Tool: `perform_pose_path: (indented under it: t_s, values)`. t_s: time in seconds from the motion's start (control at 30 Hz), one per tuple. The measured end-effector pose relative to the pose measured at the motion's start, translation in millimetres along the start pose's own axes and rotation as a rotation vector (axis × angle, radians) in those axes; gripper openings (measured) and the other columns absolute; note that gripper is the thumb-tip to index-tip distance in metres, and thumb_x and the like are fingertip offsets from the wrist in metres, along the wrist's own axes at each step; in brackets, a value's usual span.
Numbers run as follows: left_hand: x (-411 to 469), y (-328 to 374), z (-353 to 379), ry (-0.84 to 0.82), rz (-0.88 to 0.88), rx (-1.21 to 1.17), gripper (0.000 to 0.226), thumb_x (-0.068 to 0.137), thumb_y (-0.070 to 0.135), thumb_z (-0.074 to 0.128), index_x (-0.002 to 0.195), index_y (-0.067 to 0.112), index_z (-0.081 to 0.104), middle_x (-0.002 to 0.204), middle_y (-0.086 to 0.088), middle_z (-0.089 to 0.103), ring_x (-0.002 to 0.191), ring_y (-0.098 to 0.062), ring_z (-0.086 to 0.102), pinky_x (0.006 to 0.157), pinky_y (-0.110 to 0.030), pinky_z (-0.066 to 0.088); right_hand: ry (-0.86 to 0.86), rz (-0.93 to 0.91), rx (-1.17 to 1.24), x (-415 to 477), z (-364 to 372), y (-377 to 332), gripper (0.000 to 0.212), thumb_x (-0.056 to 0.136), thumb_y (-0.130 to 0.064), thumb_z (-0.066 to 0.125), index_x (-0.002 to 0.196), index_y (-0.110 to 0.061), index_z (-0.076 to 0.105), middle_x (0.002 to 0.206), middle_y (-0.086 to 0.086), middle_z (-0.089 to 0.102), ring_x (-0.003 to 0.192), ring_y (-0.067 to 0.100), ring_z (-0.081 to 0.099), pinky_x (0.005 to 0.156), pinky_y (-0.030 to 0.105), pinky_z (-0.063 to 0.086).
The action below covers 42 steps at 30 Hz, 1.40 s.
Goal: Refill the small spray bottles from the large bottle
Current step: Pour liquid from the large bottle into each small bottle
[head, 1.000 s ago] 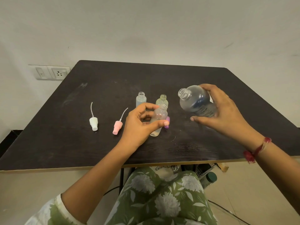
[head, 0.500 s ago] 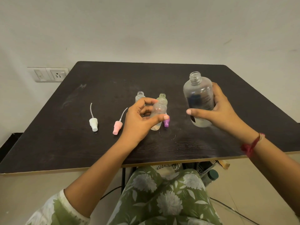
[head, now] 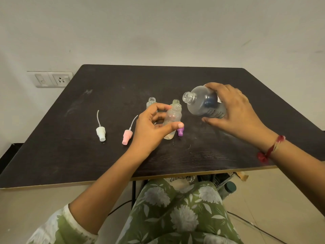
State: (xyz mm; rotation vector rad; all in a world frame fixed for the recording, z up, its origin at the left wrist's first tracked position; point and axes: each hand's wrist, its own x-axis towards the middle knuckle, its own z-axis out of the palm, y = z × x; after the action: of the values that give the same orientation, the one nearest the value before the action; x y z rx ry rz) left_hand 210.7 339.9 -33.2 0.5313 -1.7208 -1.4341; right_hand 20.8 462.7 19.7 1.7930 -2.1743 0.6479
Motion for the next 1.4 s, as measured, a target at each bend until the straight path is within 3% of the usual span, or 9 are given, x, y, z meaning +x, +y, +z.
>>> perform_pose_path:
  t_s: [0.2,0.43,1.4]
  values:
    - [-2,-1,-1,-0.004,-0.009,0.009,0.044,0.065,0.014,0.086,0.100,0.024,0.062,0.105,0.003,0.071,0.094,-0.009,0.069,0.077,-0.026,0.058,0.024,-0.032,-0.127,2,-6,-5,0.075,0.070,-0.029,0.078,0.135,-0.022,0.041,0.119,0.007,0.053,0.108,0.031,0.049,0.094,0.046,0.037]
    - [-4,-1,-1,-0.003,-0.015,0.011,0.042,0.065,0.014,0.086,0.097,0.026,0.062,0.099,0.007,0.071,0.093,-0.005,0.068,0.074,-0.020,0.055,0.008,-0.066,-0.237,3,-10,-10,0.073,0.069,-0.025,0.076,0.134,-0.023,0.043,0.117,0.009,0.053,0.107,0.032,0.049,0.095,0.046,0.037]
    - [-6,-5,-1,-0.008,-0.044,0.033,0.044,0.064,0.015,0.087,0.100,0.022,0.064,0.095,0.003,0.072,0.089,-0.005,0.069,0.075,-0.021,0.055,0.084,-0.197,-0.407,11,-20,-16,0.058,0.074,-0.020,0.071,0.128,-0.027,0.048,0.113,0.008,0.055,0.105,0.036,0.051,0.094,0.045,0.036]
